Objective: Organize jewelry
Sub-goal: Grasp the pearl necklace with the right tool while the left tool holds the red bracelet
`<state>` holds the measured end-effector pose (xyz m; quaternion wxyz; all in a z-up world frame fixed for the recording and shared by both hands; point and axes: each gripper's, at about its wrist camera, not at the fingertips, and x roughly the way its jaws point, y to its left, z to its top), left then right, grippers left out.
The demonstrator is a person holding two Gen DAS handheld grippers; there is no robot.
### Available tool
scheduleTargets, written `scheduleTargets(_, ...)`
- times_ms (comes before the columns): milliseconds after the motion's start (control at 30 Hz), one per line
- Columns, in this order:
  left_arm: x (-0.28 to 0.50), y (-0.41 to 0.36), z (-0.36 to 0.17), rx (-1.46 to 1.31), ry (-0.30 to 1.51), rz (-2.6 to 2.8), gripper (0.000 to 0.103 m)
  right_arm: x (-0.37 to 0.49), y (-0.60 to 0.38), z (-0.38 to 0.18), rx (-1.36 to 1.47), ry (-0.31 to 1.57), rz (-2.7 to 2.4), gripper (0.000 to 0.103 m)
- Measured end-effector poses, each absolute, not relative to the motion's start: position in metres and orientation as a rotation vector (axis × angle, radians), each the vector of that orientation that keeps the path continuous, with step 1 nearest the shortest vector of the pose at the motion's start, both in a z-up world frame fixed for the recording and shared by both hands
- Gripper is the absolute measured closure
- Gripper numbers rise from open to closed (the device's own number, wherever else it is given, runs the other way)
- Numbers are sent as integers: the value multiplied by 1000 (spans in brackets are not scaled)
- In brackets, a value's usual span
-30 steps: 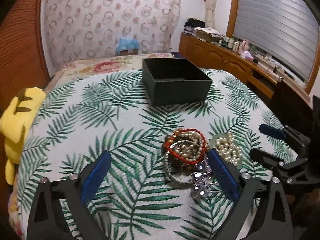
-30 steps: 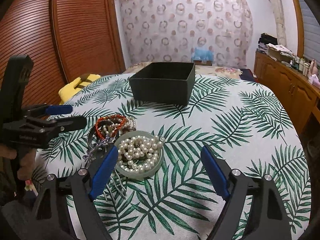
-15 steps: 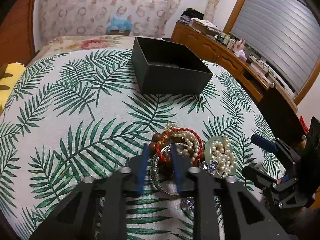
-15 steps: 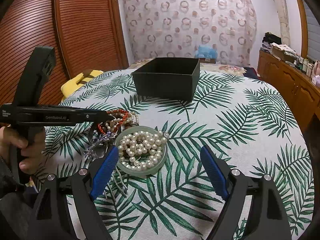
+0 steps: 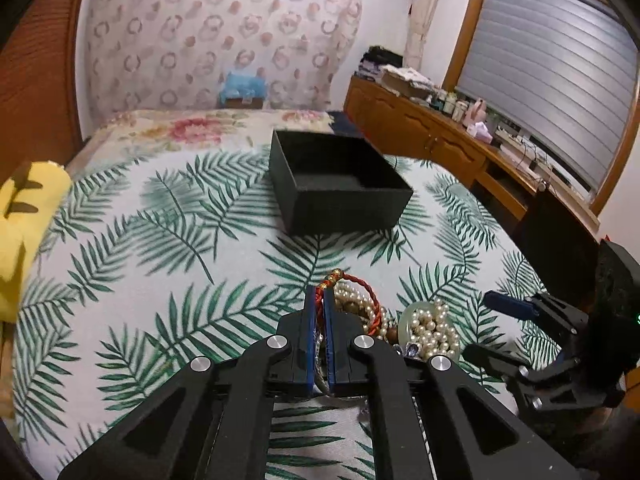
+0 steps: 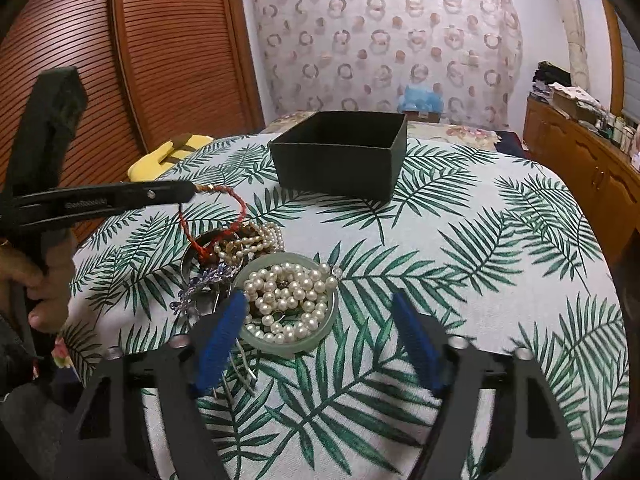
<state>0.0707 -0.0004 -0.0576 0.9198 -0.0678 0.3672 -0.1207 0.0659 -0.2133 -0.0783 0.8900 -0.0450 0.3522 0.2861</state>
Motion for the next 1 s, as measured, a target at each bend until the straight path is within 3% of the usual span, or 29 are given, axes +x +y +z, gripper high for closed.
scheduleTargets(167, 64, 1, -49, -130, 715, -245, 100, 81, -208, -76, -104, 769, 628, 41)
scheduleTargets(500, 57, -1, -46, -120, 694, -247, 100, 100, -197, -87, -105, 846, 606, 46)
scheduleTargets(867, 49, -3, -49, -126, 685, -247, 100, 99, -188, -87, -117, 843, 624, 81)
scheduleTargets(1000, 47, -3, -49, -139, 677, -244, 100, 97, -186, -83, -159, 829, 626, 82)
